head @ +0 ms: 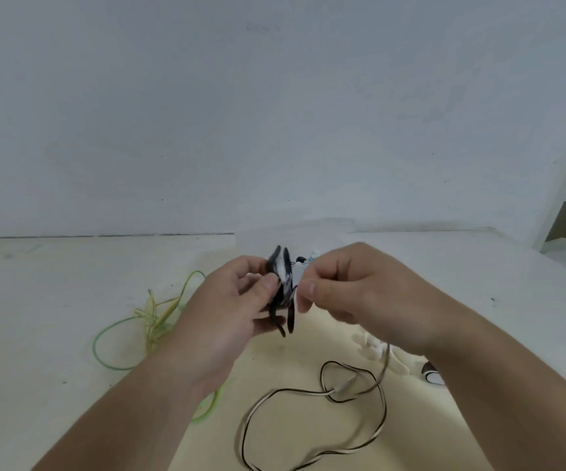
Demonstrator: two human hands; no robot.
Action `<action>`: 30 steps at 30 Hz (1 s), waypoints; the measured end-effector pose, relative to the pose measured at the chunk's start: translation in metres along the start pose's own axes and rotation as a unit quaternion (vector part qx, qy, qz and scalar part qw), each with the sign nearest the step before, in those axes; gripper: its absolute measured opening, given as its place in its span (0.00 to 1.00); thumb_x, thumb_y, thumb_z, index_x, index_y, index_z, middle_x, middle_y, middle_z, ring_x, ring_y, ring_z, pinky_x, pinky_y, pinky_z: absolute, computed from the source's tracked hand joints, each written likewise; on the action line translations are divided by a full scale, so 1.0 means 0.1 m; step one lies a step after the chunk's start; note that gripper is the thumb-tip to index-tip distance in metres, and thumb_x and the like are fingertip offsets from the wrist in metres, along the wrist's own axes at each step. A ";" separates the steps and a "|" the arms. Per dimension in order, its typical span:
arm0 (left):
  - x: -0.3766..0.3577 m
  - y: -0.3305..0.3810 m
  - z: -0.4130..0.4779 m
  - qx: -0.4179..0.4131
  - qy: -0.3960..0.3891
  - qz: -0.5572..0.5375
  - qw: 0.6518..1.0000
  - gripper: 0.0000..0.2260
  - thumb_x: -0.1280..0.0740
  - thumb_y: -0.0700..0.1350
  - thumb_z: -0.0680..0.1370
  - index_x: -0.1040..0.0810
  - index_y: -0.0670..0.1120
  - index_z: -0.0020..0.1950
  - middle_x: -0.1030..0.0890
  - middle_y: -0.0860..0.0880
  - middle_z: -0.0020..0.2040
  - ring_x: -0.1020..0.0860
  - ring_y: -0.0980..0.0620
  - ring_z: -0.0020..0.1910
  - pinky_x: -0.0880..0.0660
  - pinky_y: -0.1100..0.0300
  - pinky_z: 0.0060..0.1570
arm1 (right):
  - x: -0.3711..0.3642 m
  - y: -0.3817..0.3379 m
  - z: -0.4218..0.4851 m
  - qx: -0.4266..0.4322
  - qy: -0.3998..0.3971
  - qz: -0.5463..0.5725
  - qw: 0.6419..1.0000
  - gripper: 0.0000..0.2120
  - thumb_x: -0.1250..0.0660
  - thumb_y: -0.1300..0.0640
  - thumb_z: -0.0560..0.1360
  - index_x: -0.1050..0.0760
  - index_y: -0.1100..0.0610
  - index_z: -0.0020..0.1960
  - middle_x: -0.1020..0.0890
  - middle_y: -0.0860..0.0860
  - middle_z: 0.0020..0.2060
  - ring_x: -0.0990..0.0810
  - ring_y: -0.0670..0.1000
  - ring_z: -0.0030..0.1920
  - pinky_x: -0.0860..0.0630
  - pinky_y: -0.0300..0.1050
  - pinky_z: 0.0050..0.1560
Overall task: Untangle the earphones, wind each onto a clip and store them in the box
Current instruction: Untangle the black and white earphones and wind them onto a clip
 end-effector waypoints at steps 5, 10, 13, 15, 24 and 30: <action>-0.18 -0.01 -0.08 0.006 -0.082 0.057 0.995 0.08 0.37 0.38 0.82 0.18 0.45 0.54 0.18 0.38 0.48 0.19 0.47 0.44 0.18 0.51 0.44 | 0.27 -0.03 -0.03 0.017 0.105 -0.011 0.994 0.14 0.29 0.52 0.76 0.20 0.59 0.36 0.35 0.45 0.23 0.39 0.47 0.25 0.39 0.38 0.27; -0.26 -0.01 -0.12 0.009 -0.121 0.043 0.992 0.07 0.38 0.38 0.82 0.19 0.42 0.53 0.18 0.45 0.42 0.19 0.49 0.41 0.20 0.53 0.42 | 0.39 0.02 -0.01 0.010 0.184 -0.049 0.982 0.15 0.28 0.54 0.76 0.24 0.63 0.36 0.36 0.42 0.21 0.38 0.43 0.22 0.41 0.30 0.25; -0.28 0.01 -0.12 0.014 -0.132 0.009 0.991 0.08 0.38 0.37 0.82 0.19 0.43 0.53 0.18 0.45 0.42 0.19 0.49 0.41 0.21 0.55 0.40 | 0.37 0.12 0.01 -0.026 0.192 -0.036 0.980 0.16 0.29 0.52 0.77 0.23 0.58 0.34 0.36 0.42 0.21 0.40 0.43 0.22 0.41 0.31 0.24; -0.29 0.02 -0.13 0.018 -0.137 -0.014 0.990 0.09 0.38 0.38 0.81 0.18 0.44 0.54 0.18 0.42 0.45 0.19 0.47 0.43 0.21 0.56 0.39 | 0.33 0.18 0.02 -0.051 0.175 -0.022 0.983 0.18 0.31 0.49 0.78 0.23 0.51 0.31 0.34 0.45 0.22 0.40 0.44 0.22 0.41 0.33 0.24; -0.17 0.01 -0.02 0.028 -0.073 -0.172 0.982 0.16 0.34 0.44 0.73 0.21 0.39 0.59 0.17 0.39 0.49 0.19 0.43 0.47 0.18 0.51 0.45 | -0.10 0.30 0.10 -0.094 0.035 -0.002 0.995 0.20 0.42 0.52 0.84 0.27 0.58 0.37 0.34 0.48 0.28 0.40 0.46 0.26 0.41 0.38 0.26; -0.02 -0.03 0.05 0.029 -0.012 -0.192 0.981 0.17 0.34 0.46 0.75 0.22 0.38 0.59 0.18 0.42 0.44 0.21 0.47 0.40 0.22 0.51 0.44 | -0.32 0.28 0.04 -0.087 -0.070 -0.031 0.993 0.17 0.43 0.53 0.84 0.20 0.59 0.46 0.31 0.45 0.27 0.36 0.49 0.29 0.38 0.41 0.31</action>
Point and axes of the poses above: each hand's wrist, its own z-axis towards the middle knuckle, its own x-axis out of the back of the hand, y = z × x, the point moved 8 cm from there along z, towards the middle knuckle
